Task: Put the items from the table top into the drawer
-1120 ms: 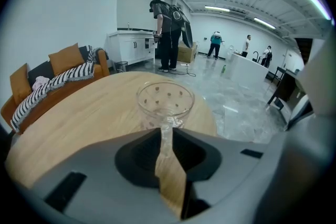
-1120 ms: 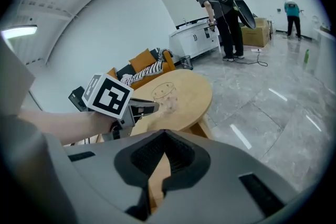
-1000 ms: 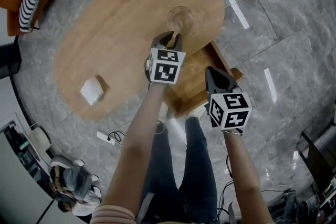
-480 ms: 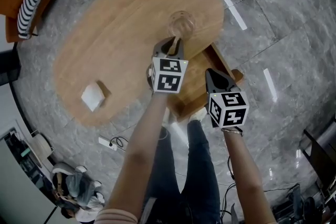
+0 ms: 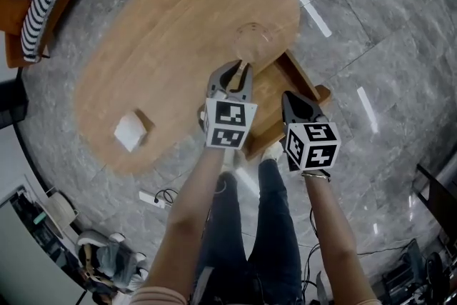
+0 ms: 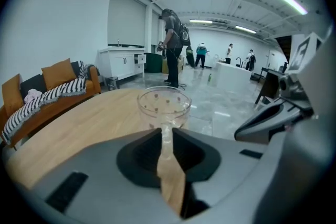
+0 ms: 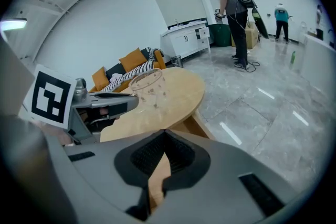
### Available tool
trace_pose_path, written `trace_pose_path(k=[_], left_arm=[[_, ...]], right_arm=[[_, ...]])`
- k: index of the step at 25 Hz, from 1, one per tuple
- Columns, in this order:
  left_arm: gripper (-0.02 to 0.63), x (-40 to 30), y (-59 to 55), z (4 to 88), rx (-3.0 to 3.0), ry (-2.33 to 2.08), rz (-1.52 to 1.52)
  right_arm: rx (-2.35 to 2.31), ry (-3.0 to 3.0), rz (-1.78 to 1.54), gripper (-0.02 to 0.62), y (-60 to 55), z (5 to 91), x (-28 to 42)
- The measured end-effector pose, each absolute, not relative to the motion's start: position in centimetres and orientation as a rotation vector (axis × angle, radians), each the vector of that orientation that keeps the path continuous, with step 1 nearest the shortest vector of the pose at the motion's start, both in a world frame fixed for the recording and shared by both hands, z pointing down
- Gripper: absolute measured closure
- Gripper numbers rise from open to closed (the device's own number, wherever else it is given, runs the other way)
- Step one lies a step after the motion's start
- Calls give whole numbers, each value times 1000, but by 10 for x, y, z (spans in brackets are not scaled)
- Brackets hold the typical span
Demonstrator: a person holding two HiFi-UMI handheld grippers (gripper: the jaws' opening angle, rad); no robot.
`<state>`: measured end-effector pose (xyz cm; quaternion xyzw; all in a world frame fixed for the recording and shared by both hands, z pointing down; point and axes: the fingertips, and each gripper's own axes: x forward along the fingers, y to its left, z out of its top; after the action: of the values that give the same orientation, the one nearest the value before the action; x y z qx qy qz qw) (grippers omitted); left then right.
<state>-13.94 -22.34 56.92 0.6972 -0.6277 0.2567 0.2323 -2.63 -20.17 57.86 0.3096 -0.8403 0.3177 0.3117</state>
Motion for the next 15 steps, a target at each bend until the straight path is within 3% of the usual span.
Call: trace_pose_path(k=[15], left_arm=[[546,-51,-159,577,2161,-1423,795]], right_arm=[[1107,-2085,967,586,-146,590,35]])
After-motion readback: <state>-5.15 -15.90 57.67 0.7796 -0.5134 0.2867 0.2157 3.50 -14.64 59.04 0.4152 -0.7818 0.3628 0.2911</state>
